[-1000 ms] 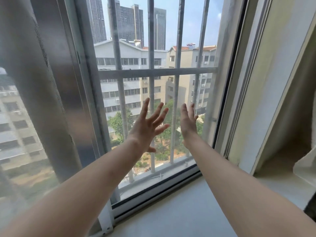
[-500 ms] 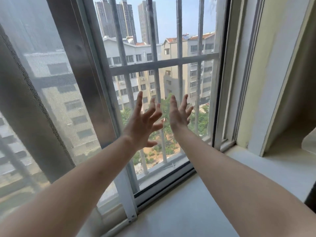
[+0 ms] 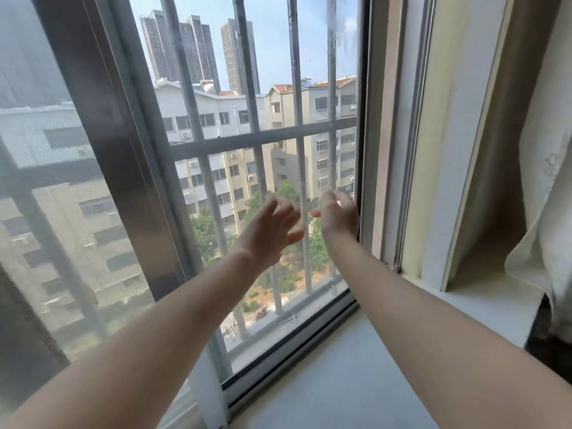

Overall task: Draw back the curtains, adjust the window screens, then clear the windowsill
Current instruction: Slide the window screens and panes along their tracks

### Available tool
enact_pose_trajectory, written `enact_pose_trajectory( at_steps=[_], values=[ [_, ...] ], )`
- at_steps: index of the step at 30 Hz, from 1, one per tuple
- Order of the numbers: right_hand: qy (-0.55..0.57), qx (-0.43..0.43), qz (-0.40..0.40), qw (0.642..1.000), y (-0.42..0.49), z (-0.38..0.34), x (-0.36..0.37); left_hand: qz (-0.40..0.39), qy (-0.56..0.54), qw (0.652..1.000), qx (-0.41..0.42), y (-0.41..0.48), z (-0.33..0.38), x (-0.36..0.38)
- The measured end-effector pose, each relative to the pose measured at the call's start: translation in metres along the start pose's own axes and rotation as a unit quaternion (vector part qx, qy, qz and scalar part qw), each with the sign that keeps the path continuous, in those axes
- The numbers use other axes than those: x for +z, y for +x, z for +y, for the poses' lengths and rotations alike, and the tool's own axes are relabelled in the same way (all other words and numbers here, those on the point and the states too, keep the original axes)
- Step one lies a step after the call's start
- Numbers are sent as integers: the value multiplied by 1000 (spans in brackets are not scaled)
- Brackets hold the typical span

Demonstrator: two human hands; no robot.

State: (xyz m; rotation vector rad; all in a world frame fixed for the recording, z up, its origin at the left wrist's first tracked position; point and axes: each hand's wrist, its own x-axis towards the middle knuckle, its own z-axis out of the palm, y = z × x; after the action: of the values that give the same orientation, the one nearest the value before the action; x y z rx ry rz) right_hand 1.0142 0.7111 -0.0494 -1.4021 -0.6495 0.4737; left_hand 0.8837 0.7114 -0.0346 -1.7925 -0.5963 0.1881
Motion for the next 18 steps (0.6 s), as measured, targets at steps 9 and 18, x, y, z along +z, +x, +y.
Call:
enact_pose_trajectory(
  at_steps=[9, 18],
  values=[
    [-44, -44, 94, 994, 104, -14, -38, -18, -28, 999, -15, 80, 14, -10],
    [66, 28, -28, 997, 148, -19, -37, -35, 10, 998, -47, 95, 25, -8]
  ],
)
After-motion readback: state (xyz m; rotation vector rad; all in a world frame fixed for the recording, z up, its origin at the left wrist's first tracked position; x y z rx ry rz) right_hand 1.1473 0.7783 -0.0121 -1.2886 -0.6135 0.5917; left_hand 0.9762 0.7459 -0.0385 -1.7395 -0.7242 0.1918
